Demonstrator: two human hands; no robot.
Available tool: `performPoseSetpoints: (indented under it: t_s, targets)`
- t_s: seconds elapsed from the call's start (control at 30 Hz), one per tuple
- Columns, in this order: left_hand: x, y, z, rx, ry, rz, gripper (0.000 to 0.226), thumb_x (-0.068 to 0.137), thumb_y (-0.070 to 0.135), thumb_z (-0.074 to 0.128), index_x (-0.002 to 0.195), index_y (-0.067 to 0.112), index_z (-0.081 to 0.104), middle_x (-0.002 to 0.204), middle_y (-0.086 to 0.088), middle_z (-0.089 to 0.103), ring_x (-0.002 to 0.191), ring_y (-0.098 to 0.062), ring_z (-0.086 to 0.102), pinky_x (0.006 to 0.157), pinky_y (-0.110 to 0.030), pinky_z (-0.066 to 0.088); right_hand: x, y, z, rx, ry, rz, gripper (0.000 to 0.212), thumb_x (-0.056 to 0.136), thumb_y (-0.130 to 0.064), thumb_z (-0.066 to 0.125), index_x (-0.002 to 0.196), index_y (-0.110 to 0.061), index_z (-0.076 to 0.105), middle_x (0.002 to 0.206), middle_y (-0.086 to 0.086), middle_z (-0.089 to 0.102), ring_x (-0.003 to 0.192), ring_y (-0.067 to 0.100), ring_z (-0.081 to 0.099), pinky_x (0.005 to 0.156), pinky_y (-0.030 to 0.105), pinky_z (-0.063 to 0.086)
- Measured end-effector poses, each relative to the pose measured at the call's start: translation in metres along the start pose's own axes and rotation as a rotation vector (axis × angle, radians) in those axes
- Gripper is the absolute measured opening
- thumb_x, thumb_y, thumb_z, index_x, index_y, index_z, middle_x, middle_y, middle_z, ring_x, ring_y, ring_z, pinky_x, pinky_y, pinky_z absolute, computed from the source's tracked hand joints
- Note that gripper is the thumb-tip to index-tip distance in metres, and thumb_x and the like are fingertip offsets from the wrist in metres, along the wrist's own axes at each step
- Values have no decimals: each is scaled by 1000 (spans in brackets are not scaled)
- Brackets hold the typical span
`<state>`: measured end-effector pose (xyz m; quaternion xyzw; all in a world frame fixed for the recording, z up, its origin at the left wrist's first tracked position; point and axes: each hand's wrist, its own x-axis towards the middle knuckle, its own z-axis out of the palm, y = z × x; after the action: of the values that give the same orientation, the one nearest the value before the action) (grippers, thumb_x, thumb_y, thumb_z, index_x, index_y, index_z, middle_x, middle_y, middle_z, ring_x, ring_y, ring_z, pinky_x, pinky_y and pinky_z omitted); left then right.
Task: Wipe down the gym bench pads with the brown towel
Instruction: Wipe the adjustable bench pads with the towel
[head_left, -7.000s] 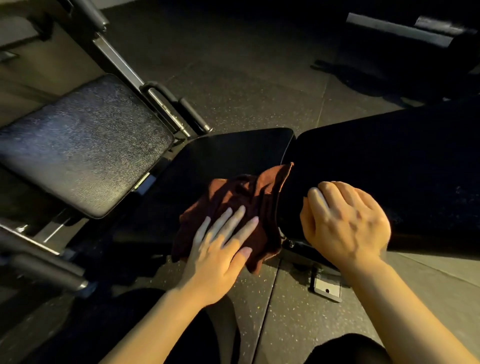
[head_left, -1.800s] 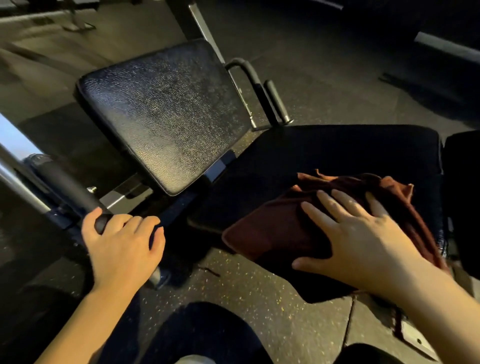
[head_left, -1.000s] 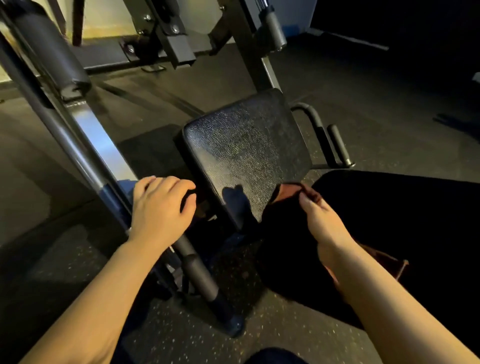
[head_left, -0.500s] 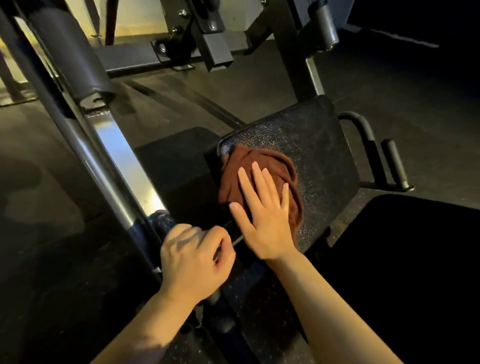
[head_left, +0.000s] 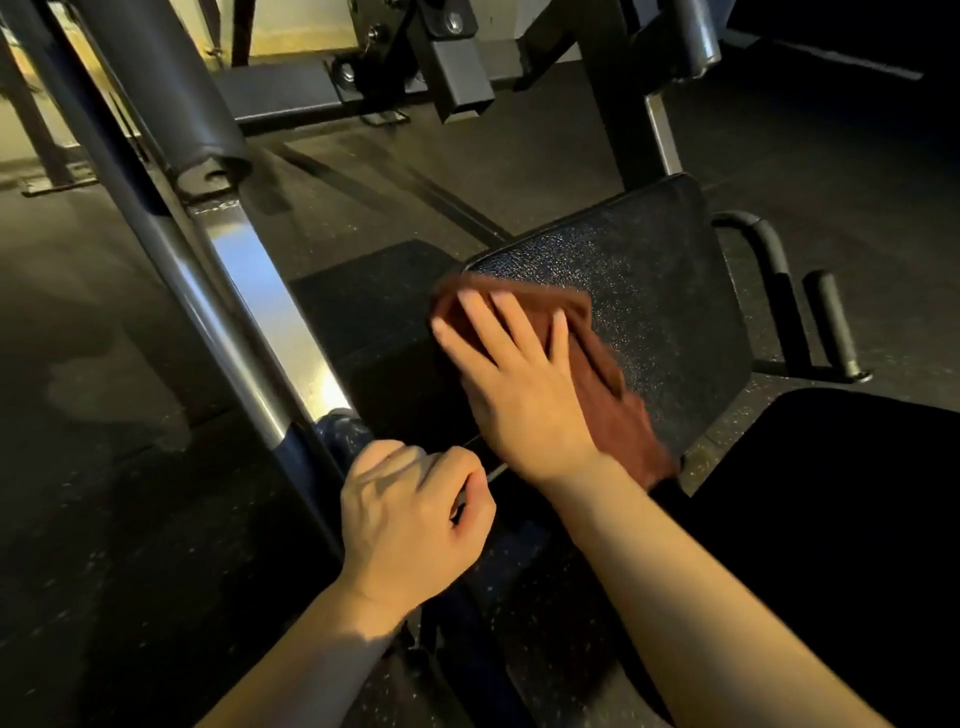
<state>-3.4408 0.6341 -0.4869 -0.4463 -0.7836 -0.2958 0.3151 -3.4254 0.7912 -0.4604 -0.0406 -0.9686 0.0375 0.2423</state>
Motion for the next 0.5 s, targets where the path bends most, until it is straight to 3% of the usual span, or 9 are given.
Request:
performPoseSetpoints:
  t_s: [0.1, 0.17, 0.27, 0.37, 0.5]
  targets:
    - [-2, 0, -2, 19, -28, 17, 25, 87, 20, 56, 64, 15, 64, 50, 2, 48, 48, -20, 50, 65, -37, 44, 52, -8, -7, -22, -26, -5, 48, 92, -14, 58, 139, -24, 55, 164, 2, 18, 151, 27, 7, 113, 70, 5]
    - [-1, -1, -1, 26, -29, 22, 25, 87, 20, 55, 64, 15, 64, 51, 3, 48, 48, -20, 50, 64, -37, 45, 49, -9, -3, -5, 26, 30, 47, 90, -16, 60, 136, -25, 58, 163, 3, 23, 151, 28, 11, 115, 68, 8]
    - [-1, -1, -1, 29, -26, 20, 25, 87, 18, 55, 65, 16, 64, 49, 5, 47, 46, -18, 49, 61, -37, 46, 13, -7, 5, 56, 102, 106, 64, 87, -20, 59, 148, -31, 43, 163, 3, 21, 151, 30, 12, 113, 66, 15]
    - [-1, -1, -1, 40, -31, 22, 25, 88, 20, 54, 65, 16, 64, 49, 5, 48, 47, -19, 50, 63, -36, 44, -19, -9, 14, 19, 72, 165, 74, 84, -25, 53, 153, -37, 28, 165, 3, 14, 151, 33, 8, 109, 68, 19]
    - [-2, -2, -3, 59, -44, 36, 26, 88, 21, 53, 65, 16, 64, 50, 6, 49, 47, -19, 50, 64, -34, 41, -83, -10, 26, -70, -2, 190, 74, 84, -35, 50, 154, -37, 26, 165, 5, 14, 149, 36, 13, 103, 70, 29]
